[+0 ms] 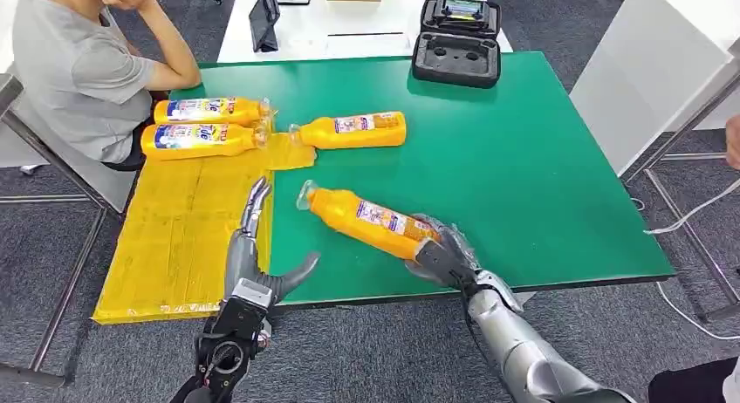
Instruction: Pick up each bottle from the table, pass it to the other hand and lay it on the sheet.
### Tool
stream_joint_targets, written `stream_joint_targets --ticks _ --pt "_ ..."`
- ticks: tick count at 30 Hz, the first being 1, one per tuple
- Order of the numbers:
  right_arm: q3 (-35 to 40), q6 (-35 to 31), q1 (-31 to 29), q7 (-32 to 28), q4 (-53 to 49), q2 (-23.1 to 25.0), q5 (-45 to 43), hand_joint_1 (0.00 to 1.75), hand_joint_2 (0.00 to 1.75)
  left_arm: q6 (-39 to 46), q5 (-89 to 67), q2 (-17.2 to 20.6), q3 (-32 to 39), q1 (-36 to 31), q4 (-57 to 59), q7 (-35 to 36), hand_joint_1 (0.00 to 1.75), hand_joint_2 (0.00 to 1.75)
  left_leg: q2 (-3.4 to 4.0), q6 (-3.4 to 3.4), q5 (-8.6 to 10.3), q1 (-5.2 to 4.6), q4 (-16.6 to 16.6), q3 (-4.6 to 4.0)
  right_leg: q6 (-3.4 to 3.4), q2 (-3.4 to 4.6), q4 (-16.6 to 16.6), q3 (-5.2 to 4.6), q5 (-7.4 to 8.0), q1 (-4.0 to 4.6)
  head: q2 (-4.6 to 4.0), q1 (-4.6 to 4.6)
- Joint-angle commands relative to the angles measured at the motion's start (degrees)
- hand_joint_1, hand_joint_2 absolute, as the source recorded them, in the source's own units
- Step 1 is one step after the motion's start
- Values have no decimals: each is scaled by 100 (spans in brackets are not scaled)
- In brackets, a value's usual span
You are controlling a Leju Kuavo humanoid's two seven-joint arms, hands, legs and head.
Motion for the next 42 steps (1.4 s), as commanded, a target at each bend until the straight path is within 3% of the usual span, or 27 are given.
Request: stream_joint_targets --ticks 1,5,13,18,23,30,42 --pt "30 -20 122 -11 -474 -2 -586 175 175 251 295 -4 -6 -107 240 -164 0 175 3 -1 -5 -2 -4 15 0 -3 -4 14 -4 0 0 0" --pt "14 23 199 -11 -667 17 -824 175 175 295 394 -20 22 -92 251 -176 0 175 5 -2 -6 -4 -5 19 0 -3 -4 19 -5 -2 0 0" --pt "243 125 866 -11 -2491 15 -2252 175 175 -442 1129 -99 -183 -58 683 69 0 175 6 -3 -10 -6 -8 27 -1 -3 -5 25 -10 -4 0 0" --pt "243 125 866 -11 -2491 15 -2252 175 175 -442 1129 -99 -183 -58 683 69 0 175 6 -1 -5 -3 -5 6 0 2 -4 3 -3 -1 0 -2" --pt "557 16 1059 -11 -3180 1 -2418 175 175 -814 1609 -254 -190 -160 1048 285 0 175 3 -2 -9 -6 -9 23 0 -7 -6 22 -10 -3 0 0" --pt "1923 -618 923 -11 -3205 -102 -2030 175 175 -1570 2270 -271 -276 -340 1371 537 0 175 16 -3 -7 -2 -6 12 -2 8 -4 8 -3 0 0 0" --pt "1923 -618 923 -11 -3205 -102 -2030 175 175 -1570 2270 -271 -276 -340 1371 537 0 175 7 -1 -4 -3 -4 6 1 -2 -4 4 -3 -1 0 0"
